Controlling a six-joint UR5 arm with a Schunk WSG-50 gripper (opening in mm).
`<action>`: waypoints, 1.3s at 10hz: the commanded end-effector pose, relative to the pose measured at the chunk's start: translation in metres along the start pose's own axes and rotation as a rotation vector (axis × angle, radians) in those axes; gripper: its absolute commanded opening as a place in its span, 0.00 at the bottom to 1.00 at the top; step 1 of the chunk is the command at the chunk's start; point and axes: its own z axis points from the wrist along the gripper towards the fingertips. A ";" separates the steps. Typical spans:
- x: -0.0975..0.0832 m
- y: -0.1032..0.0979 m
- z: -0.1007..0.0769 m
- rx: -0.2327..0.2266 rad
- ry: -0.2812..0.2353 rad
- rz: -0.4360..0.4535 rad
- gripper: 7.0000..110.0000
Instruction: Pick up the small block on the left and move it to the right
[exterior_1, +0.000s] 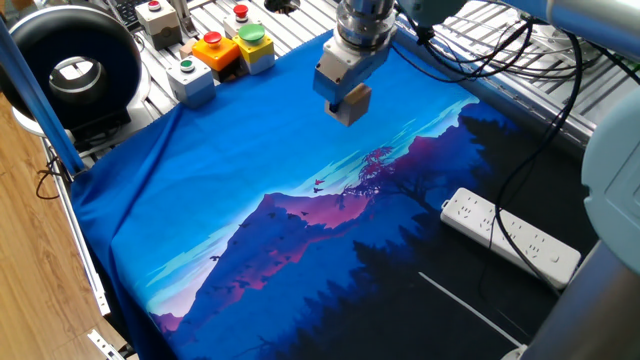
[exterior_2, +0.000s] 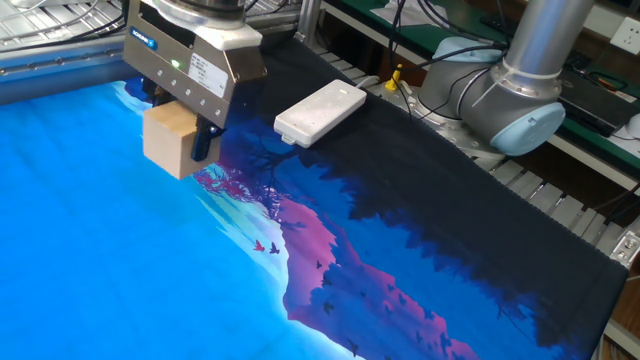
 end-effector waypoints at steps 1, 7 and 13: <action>-0.006 0.030 -0.017 -0.043 0.026 0.039 0.00; -0.016 0.118 0.015 -0.015 0.025 0.150 0.00; -0.021 0.175 0.010 -0.021 0.047 0.248 0.00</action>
